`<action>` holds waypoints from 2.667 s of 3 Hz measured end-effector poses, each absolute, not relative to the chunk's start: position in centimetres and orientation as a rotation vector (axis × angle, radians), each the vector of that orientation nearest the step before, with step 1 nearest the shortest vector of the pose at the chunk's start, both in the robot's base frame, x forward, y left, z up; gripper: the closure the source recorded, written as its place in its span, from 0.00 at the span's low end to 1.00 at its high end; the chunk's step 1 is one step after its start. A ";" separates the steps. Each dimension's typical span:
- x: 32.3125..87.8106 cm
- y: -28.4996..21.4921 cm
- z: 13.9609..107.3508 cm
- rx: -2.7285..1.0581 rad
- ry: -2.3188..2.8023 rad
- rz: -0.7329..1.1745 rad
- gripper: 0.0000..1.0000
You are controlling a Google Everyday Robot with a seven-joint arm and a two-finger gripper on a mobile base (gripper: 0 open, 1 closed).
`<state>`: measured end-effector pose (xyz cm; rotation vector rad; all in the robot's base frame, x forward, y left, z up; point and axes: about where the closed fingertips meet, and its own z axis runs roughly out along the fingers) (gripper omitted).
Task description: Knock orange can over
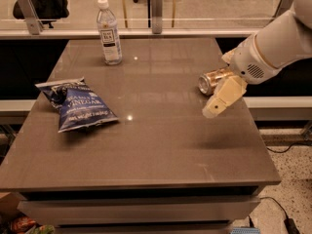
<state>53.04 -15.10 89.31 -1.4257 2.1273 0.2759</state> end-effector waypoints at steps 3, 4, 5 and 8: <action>53.8 -14.8 88.7 -1.483 2.096 0.261 0.00; 54.5 -14.6 88.4 -1.514 2.081 0.241 0.00; 55.6 -14.5 88.1 -1.556 2.058 0.202 0.00; 56.9 -13.7 88.4 -1.640 1.950 0.178 0.00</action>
Offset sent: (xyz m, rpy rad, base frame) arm 0.0075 0.0001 -0.0082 -0.0046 -0.0051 0.0375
